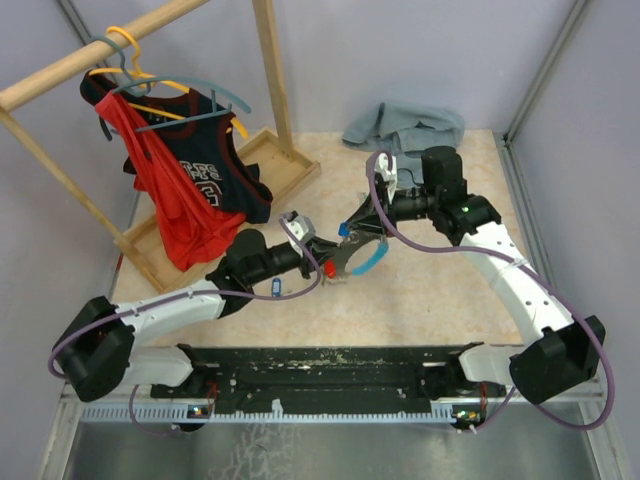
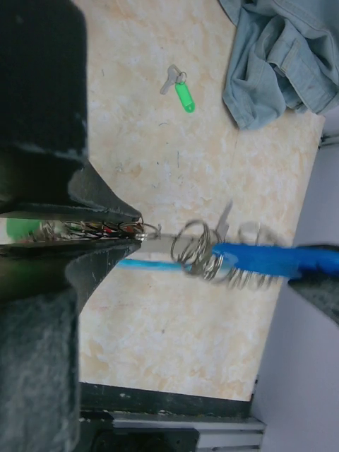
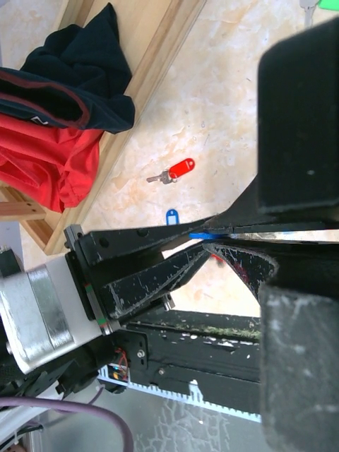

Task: Remove the keys from the keyring

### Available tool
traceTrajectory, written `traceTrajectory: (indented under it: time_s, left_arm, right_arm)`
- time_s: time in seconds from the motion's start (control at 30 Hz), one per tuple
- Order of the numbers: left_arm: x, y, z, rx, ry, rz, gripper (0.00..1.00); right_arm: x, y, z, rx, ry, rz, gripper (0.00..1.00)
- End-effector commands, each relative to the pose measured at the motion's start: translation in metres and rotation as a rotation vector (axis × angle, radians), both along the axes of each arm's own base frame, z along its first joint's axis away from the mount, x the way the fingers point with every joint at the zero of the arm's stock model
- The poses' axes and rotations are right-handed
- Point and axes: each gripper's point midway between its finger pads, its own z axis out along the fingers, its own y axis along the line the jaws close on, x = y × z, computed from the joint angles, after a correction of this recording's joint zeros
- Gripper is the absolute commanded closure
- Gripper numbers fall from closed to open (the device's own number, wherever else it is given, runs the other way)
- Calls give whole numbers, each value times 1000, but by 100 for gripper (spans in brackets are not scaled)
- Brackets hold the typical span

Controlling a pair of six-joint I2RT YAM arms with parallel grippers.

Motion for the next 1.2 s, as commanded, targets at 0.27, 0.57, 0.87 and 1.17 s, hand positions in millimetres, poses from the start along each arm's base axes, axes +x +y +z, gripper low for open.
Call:
traceTrajectory:
  time_s: [0.27,0.57,0.87,1.17]
  left_arm:
    - [11,6,26,229,-130,-12,100]
    - [14,13,36,420,-217,75,99]
    - [-3,14,42,390,-179,-42,99]
    - [-14,9,33,477,-114,-108,100]
  right_arm:
    - [14,0,19,33,-102,-23,100]
    - [21,2,11,25,-96,-42,100]
    - [33,-7,9,13,-100,-121,100]
    - [15,-7,-2,12,-115,-8,100]
